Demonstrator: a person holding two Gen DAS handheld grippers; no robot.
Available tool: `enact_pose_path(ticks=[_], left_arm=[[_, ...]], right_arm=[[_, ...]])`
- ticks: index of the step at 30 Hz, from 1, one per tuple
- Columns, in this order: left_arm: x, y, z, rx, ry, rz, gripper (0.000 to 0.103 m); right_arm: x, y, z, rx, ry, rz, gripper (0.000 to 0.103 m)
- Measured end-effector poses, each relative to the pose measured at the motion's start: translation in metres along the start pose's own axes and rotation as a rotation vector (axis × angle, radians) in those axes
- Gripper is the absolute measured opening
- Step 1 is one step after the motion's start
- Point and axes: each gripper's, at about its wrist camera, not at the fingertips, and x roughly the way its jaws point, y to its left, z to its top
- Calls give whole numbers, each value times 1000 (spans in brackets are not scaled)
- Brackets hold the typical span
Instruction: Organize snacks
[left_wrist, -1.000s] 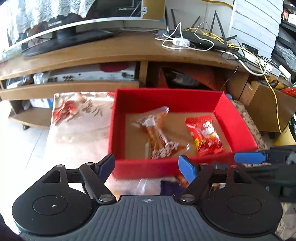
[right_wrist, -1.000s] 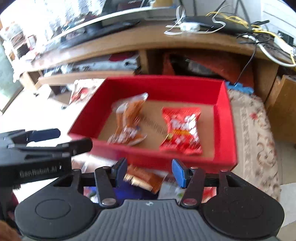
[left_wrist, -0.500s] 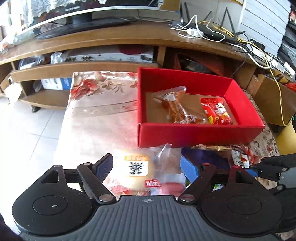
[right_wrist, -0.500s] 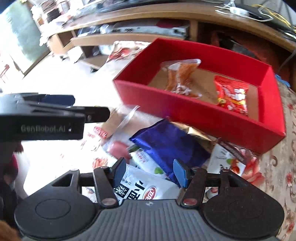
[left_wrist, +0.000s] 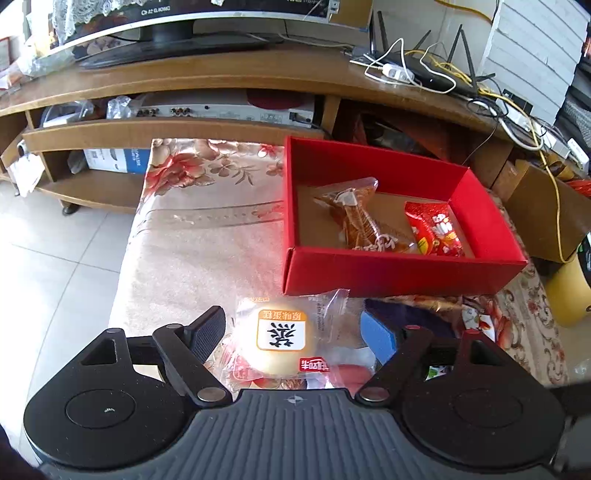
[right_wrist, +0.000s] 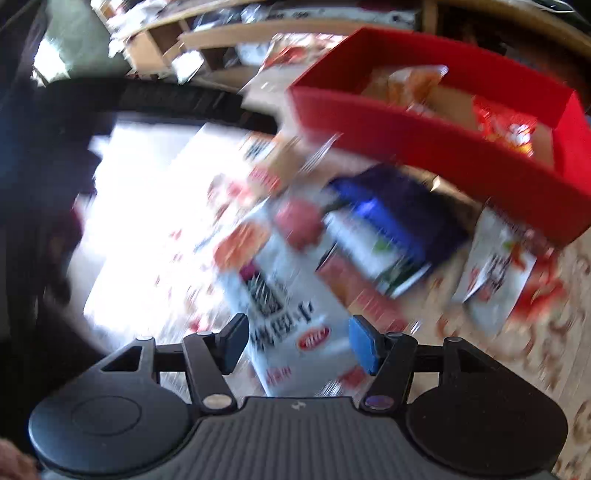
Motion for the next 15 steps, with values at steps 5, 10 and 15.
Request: enact_pose_path(ticks=[5, 10, 15], left_arm=[[-5, 0, 1, -2, -15, -9, 85], [-8, 4, 1, -9, -22, -10, 86], [-9, 13, 3, -35, -25, -11, 86]], right_arm=[[-1, 22, 0, -77, -11, -37, 55], [20, 48, 12, -197, 14, -65, 58], [29, 79, 17, -392, 38, -105, 58]])
